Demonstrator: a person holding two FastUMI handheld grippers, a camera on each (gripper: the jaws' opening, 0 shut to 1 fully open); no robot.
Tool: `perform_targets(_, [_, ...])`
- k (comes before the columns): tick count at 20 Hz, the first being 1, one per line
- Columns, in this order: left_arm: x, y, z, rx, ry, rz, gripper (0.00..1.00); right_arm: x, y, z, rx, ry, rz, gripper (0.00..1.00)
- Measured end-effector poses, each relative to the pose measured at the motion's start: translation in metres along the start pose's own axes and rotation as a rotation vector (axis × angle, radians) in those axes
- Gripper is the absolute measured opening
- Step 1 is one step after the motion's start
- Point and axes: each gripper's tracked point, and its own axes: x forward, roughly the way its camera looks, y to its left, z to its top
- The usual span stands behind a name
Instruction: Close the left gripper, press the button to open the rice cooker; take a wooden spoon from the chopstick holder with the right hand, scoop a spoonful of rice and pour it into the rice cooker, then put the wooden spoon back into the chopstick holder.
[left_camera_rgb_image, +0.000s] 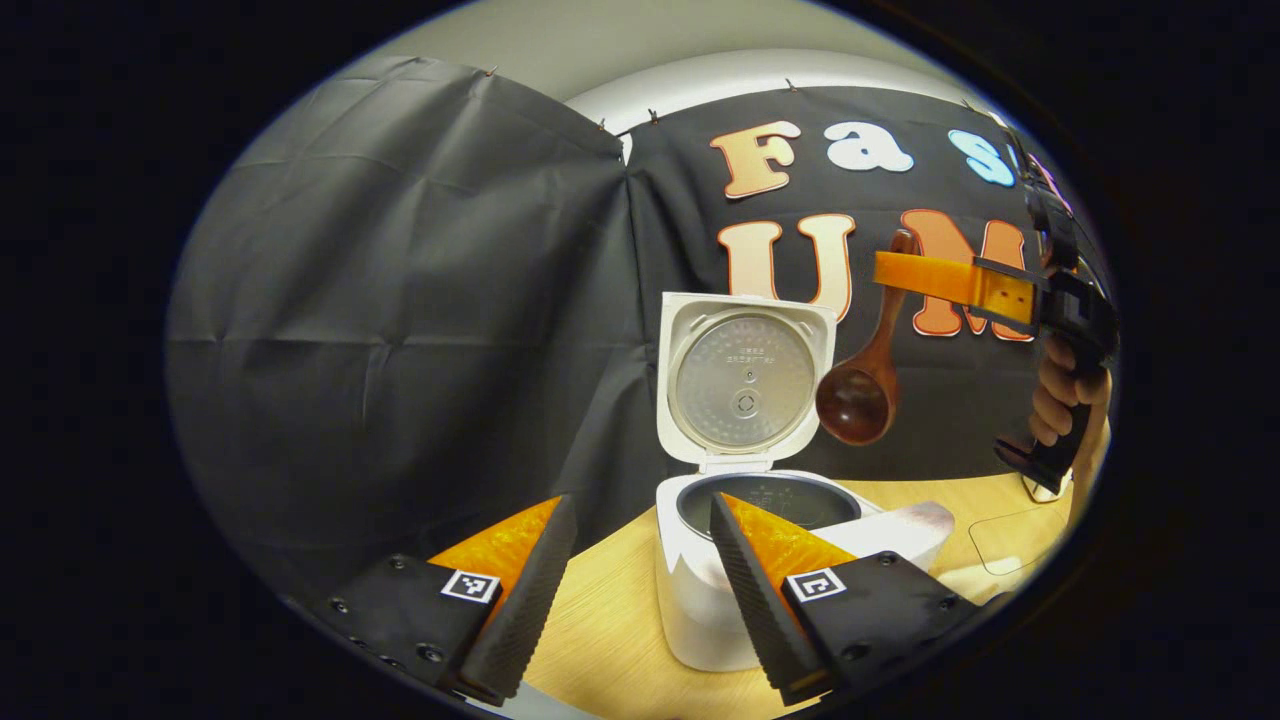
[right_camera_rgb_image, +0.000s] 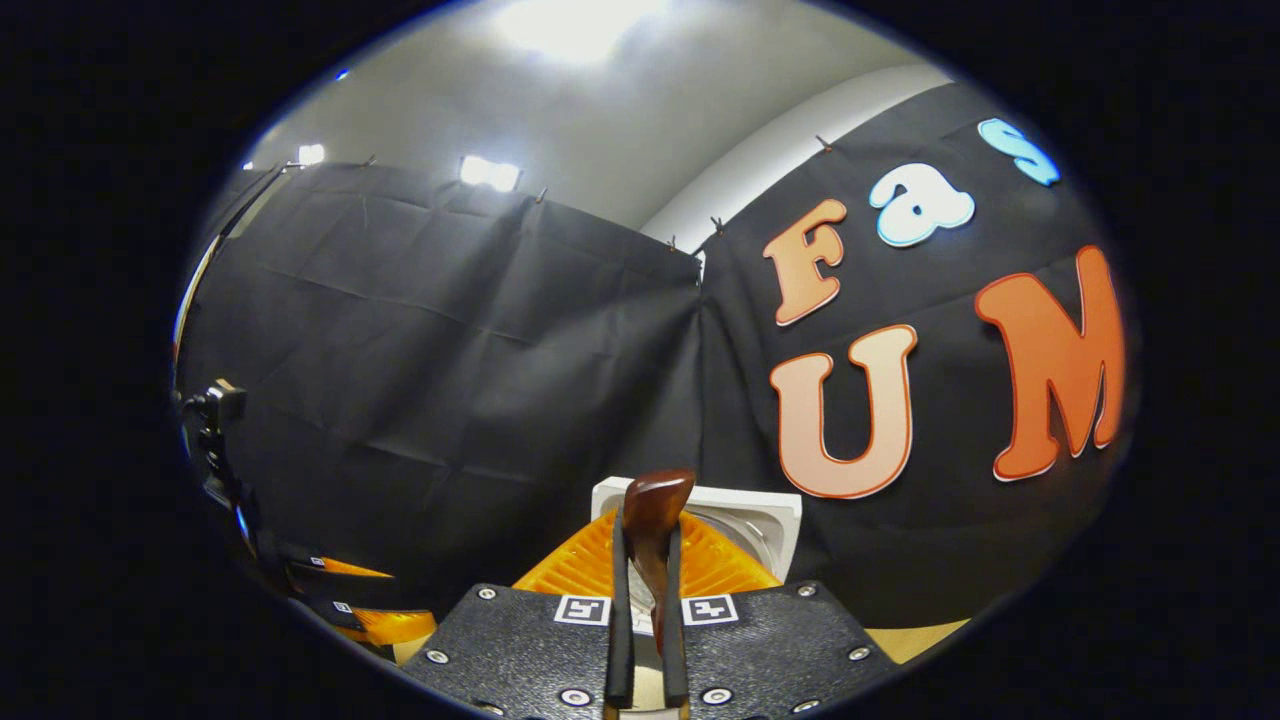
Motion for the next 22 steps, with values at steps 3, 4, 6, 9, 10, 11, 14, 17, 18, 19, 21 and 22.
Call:
perform_targets(3, [0.001, -0.011, 0.001, 0.0, -0.003, -0.031, 0.89, -0.032, -0.032, 0.015, 0.023, -0.007, -0.08, 0.17])
perform_targets(4, [0.004, -0.02, -0.002, 0.01, 0.007, -0.039, 0.89, -0.044, -0.044, 0.019, 0.017, -0.005, -0.111, 0.12])
perform_targets(6, [0.009, -0.028, -0.004, 0.013, 0.02, -0.043, 0.87, -0.073, -0.064, 0.02, 0.039, 0.017, -0.185, 0.12])
perform_targets(9, [0.009, -0.042, -0.005, 0.007, 0.027, -0.058, 0.89, -0.116, -0.093, 0.027, 0.059, 0.03, -0.277, 0.11])
perform_targets(10, [0.01, -0.047, -0.004, 0.008, 0.026, -0.064, 0.87, -0.132, -0.105, 0.029, 0.055, 0.037, -0.316, 0.12])
perform_targets(11, [0.01, -0.054, -0.002, 0.009, 0.024, -0.071, 0.87, -0.148, -0.117, 0.032, 0.054, 0.042, -0.357, 0.12])
perform_targets(14, [0.008, -0.072, 0.0, 0.016, 0.015, -0.091, 0.89, -0.2, -0.15, 0.043, 0.06, 0.031, -0.477, 0.12])
perform_targets(17, [0.008, -0.095, 0.001, 0.024, 0.014, -0.119, 0.89, -0.252, -0.182, 0.052, 0.064, 0.026, -0.597, 0.11])
perform_targets(18, [0.008, -0.101, 0.003, 0.023, 0.011, -0.125, 0.89, -0.272, -0.193, 0.054, 0.059, 0.029, -0.644, 0.11])
perform_targets(19, [0.008, -0.108, 0.005, 0.022, 0.005, -0.135, 0.89, -0.288, -0.201, 0.056, 0.058, 0.033, -0.685, 0.11])
perform_targets(21, [0.009, -0.119, 0.008, 0.017, 0.0, -0.145, 0.87, -0.322, -0.215, 0.055, 0.071, 0.058, -0.76, 0.11])
perform_targets(22, [0.009, -0.123, 0.009, 0.015, 0.0, -0.149, 0.87, -0.337, -0.218, 0.054, 0.075, 0.077, -0.788, 0.11])
